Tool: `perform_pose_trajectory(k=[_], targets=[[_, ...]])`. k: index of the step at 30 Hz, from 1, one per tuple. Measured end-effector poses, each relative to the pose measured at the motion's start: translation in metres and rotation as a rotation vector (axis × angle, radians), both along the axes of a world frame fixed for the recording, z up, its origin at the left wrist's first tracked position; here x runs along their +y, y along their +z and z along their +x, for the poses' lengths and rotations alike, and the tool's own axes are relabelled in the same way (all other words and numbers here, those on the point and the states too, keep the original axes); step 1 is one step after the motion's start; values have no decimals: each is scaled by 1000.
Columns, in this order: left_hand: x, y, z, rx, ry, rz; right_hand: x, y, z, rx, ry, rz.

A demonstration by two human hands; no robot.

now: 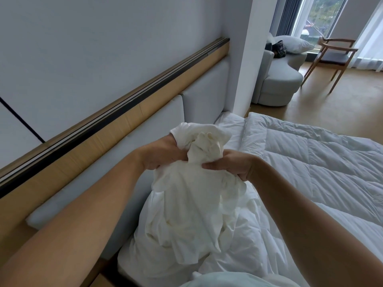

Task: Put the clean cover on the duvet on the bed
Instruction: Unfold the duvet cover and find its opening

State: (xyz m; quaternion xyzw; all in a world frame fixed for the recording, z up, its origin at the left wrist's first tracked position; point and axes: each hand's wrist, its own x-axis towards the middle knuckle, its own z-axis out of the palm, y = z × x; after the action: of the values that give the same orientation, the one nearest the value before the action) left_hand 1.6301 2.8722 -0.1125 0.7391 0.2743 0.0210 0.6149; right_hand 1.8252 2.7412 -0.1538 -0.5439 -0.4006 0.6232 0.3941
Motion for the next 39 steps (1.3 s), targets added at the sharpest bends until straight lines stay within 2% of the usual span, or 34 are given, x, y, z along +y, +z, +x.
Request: perform_pose_trajectory(k=[4, 7, 13, 18, 20, 23, 25, 27, 31, 34, 39], targets=[[-1, -5, -5, 76, -87, -186, 6, 3, 2, 186, -95, 70], [-3, -6, -9, 110, -214, -264, 12, 0, -2, 219, -167, 115], [-4, -11, -19, 249, -326, -224, 17, -8, -1, 276, -341, 144], [5, -4, -24, 254, -329, -191, 16, -12, 5, 209, -334, 124], [9, -3, -25, 237, -250, -201, 11, -11, 8, 185, -271, 102], [10, -5, -20, 191, -61, -202, 2, -6, 6, 191, -5, -2], [6, -6, -14, 167, -2, -166, 0, -4, 0, 28, 220, -86], [4, -6, -10, 134, 28, -135, -1, -3, -5, -87, 324, -109], [5, -6, -11, 130, 84, -122, -5, -10, 2, 92, 134, -52], [3, -5, -10, 122, 28, -172, -5, -18, 3, 210, -16, -9], [-3, -14, -7, 215, -80, -253, 4, -21, -1, 176, -196, 61]])
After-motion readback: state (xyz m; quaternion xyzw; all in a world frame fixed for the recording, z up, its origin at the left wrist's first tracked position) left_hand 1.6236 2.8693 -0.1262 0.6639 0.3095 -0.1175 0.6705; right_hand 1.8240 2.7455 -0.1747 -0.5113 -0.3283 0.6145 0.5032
